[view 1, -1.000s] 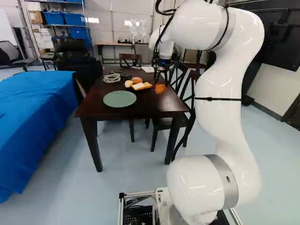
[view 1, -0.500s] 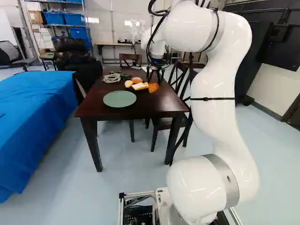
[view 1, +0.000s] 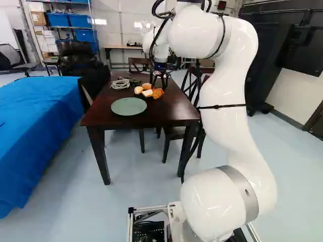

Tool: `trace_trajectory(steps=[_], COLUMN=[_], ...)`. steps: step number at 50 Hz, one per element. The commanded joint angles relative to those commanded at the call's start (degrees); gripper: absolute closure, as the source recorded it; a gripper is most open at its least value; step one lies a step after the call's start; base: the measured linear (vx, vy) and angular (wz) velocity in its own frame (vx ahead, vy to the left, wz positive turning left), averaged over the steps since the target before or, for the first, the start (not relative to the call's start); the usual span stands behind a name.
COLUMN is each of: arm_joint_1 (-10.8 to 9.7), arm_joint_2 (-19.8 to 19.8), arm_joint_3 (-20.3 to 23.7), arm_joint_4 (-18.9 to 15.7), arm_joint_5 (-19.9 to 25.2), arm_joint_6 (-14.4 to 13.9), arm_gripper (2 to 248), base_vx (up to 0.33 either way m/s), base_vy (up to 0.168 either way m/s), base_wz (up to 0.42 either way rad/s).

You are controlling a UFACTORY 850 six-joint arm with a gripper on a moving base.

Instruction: Move the croissant to the empty plate

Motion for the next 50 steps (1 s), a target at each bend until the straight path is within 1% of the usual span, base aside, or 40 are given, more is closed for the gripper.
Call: trace_trajectory(steps=[50], arm_joint_1=[8.3], arm_joint_2=[-2.9], arm_joint_3=[-4.3], arm_joint_4=[0.0], arm_joint_5=[0.0], arm_joint_6=[0.0], arm_gripper=[142], base_vx=[0.000], base_vy=[0.000], base_wz=[0.000])
